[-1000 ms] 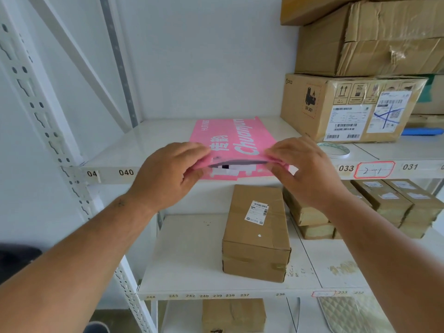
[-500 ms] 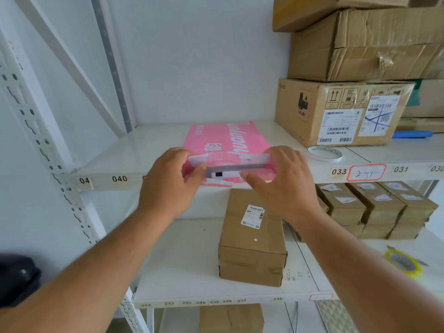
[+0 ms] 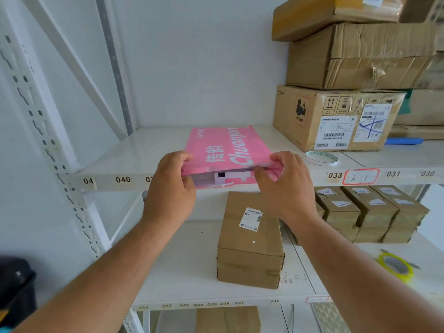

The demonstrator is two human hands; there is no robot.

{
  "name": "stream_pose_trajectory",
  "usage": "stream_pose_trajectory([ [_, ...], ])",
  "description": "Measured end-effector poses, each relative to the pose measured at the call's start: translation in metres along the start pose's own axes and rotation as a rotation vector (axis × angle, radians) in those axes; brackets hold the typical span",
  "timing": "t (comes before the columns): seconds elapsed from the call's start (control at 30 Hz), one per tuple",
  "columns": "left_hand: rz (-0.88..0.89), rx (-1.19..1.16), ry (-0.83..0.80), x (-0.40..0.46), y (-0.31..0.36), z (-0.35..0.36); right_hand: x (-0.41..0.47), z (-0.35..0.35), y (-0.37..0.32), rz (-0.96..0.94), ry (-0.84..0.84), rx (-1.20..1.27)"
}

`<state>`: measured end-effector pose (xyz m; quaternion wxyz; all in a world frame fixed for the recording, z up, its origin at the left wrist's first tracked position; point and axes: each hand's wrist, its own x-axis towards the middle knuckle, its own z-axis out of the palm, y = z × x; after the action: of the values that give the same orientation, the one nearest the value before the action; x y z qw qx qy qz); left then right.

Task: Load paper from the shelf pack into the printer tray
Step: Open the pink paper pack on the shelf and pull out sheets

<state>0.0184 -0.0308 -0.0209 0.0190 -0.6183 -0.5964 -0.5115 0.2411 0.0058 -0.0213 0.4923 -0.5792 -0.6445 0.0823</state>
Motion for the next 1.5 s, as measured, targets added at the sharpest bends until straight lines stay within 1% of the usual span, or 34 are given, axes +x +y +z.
stream_pose_trajectory([
  [0.07,0.004,-0.009,0.011,-0.001,0.001,0.002,0.001,0.000,-0.002,0.061,-0.027,0.025],
  [0.17,0.052,0.053,0.030,-0.002,0.004,0.008,0.004,-0.003,-0.003,0.147,0.000,0.106],
  [0.23,0.011,0.045,0.014,-0.002,0.005,0.010,0.004,-0.005,-0.003,0.160,-0.006,0.144],
  [0.3,-0.039,-0.005,-0.005,-0.002,0.005,0.010,0.001,-0.007,-0.002,0.164,-0.047,0.154],
  [0.47,-0.118,-0.059,-0.024,0.000,-0.003,0.003,-0.008,-0.012,0.003,0.173,-0.176,0.041],
  [0.53,-0.119,-0.048,-0.026,-0.001,-0.006,0.001,-0.012,-0.010,0.004,0.112,-0.165,-0.058],
  [0.63,-0.116,-0.026,-0.037,-0.002,-0.004,-0.001,-0.014,-0.006,-0.003,-0.002,-0.100,-0.216],
  [0.73,-0.080,-0.013,-0.055,-0.002,-0.002,-0.003,-0.011,-0.008,-0.003,-0.039,-0.022,-0.284],
  [0.83,-0.005,0.063,-0.062,-0.002,-0.006,-0.011,-0.008,-0.018,0.006,-0.044,0.030,-0.309],
  [0.93,0.109,0.198,-0.090,0.003,-0.007,-0.018,-0.009,-0.024,0.016,0.024,0.041,-0.244],
  [1.0,0.230,0.286,-0.144,0.011,0.000,-0.022,-0.013,-0.025,0.016,0.067,0.025,-0.213],
  [1.03,0.298,0.327,-0.184,0.015,0.007,-0.023,-0.018,-0.025,0.014,0.048,0.066,-0.221],
  [1.07,0.352,0.362,-0.234,0.020,0.015,-0.023,-0.025,-0.024,0.011,-0.022,0.153,-0.233],
  [1.13,0.413,0.417,-0.351,0.031,0.029,-0.021,-0.043,-0.021,-0.004,-0.280,0.345,-0.185],
  [1.17,0.419,0.455,-0.415,0.037,0.034,-0.018,-0.051,-0.017,-0.013,-0.394,0.361,-0.140],
  [1.2,0.412,0.500,-0.475,0.044,0.038,-0.015,-0.056,-0.013,-0.020,-0.472,0.304,-0.113],
  [1.23,0.403,0.542,-0.523,0.050,0.041,-0.011,-0.058,-0.007,-0.025,-0.504,0.217,-0.115],
  [1.33,0.386,0.623,-0.598,0.062,0.044,-0.005,-0.050,0.009,-0.029,-0.458,-0.011,-0.220],
  [1.43,0.383,0.655,-0.634,0.067,0.043,0.001,-0.048,0.016,-0.024,-0.427,-0.173,-0.304],
  [1.5,0.393,0.653,-0.627,0.069,0.040,0.006,-0.052,0.018,-0.020,-0.357,-0.261,-0.278],
])
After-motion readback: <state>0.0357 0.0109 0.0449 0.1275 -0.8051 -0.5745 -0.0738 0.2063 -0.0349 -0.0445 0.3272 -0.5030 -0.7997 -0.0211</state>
